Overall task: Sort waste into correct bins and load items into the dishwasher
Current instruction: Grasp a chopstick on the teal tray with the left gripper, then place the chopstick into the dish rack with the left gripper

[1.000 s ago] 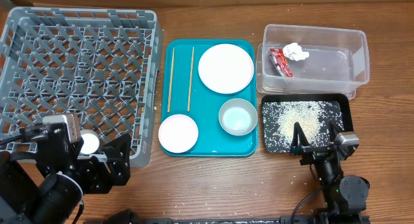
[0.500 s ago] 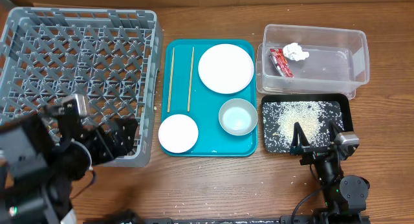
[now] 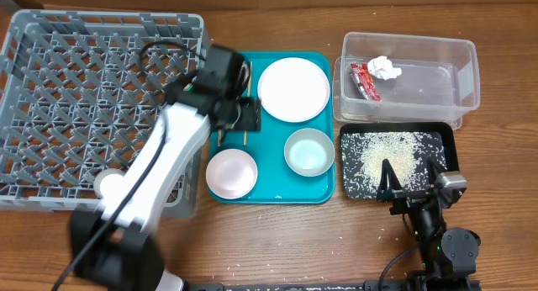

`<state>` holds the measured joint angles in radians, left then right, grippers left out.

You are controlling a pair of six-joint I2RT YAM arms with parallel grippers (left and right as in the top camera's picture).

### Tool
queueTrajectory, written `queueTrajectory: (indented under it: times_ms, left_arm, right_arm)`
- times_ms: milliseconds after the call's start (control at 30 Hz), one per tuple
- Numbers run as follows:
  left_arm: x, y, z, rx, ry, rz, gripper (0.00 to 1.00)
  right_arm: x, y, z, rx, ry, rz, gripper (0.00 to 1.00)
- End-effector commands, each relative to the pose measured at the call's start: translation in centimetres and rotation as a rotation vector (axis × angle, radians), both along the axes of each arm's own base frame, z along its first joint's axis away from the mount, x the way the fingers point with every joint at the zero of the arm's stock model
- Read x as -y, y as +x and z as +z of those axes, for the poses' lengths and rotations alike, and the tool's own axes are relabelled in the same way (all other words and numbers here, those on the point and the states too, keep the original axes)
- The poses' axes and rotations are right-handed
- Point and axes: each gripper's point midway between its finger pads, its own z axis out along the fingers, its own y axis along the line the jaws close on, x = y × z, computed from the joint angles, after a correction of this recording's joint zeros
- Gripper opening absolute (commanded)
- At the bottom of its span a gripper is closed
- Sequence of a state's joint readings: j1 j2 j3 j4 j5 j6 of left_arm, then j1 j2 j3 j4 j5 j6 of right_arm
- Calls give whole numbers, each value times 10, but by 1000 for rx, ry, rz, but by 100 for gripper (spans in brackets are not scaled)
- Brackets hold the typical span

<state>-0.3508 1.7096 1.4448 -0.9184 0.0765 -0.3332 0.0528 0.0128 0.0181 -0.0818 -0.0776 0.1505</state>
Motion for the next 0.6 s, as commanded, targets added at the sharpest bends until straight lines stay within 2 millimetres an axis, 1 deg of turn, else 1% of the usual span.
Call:
queueTrajectory:
  times_ms: [0, 33, 67, 133, 167, 200, 233, 267, 333, 400, 433, 467, 500, 533, 567]
  left_arm:
    - [-1, 33, -35, -31, 66, 56, 57]
    - [-4, 41, -53, -58, 99, 88, 55]
    - [-6, 46, -64, -74, 117, 105, 55]
    - [-2, 54, -83, -87, 111, 102, 55]
    - [1, 56, -91, -96, 103, 93, 51]
    - [1, 55, -99, -110, 112, 93, 44]
    - [0, 54, -105, -120, 123, 96, 39]
    - [-1, 53, -111, -132, 134, 100, 38]
    - [-8, 47, -133, -182, 182, 102, 36]
    - [-9, 41, -149, -225, 195, 99, 29]
    - [-6, 37, -160, -257, 183, 88, 13]
    - [-4, 33, -161, -275, 170, 83, 4]
    - [0, 33, -152, -276, 140, 78, 4]
    - [0, 36, -140, -266, 137, 82, 4]
    - [-4, 45, -112, -234, 139, 94, 4]
  right_arm:
    - [3, 0, -2, 2, 3, -13, 100]
    - [3, 0, -2, 2, 3, -13, 100]
    - [3, 0, -2, 2, 3, -13, 100]
    - [3, 0, -2, 2, 3, -14, 100]
    - [3, 0, -2, 2, 3, -13, 100]
    - [3, 0, -2, 2, 3, -13, 100]
    - [3, 0, -2, 2, 3, -13, 100]
    - [3, 0, -2, 2, 3, -13, 100]
    - [3, 0, -2, 2, 3, -13, 100]
    - [3, 0, -2, 2, 3, -13, 100]
    - [3, 0, -2, 2, 3, -13, 99]
    - [3, 0, -2, 2, 3, -14, 100]
    - [3, 0, -2, 2, 3, -13, 100]
    - [3, 0, -2, 2, 3, -14, 100]
    - [3, 0, -2, 2, 3, -13, 100]
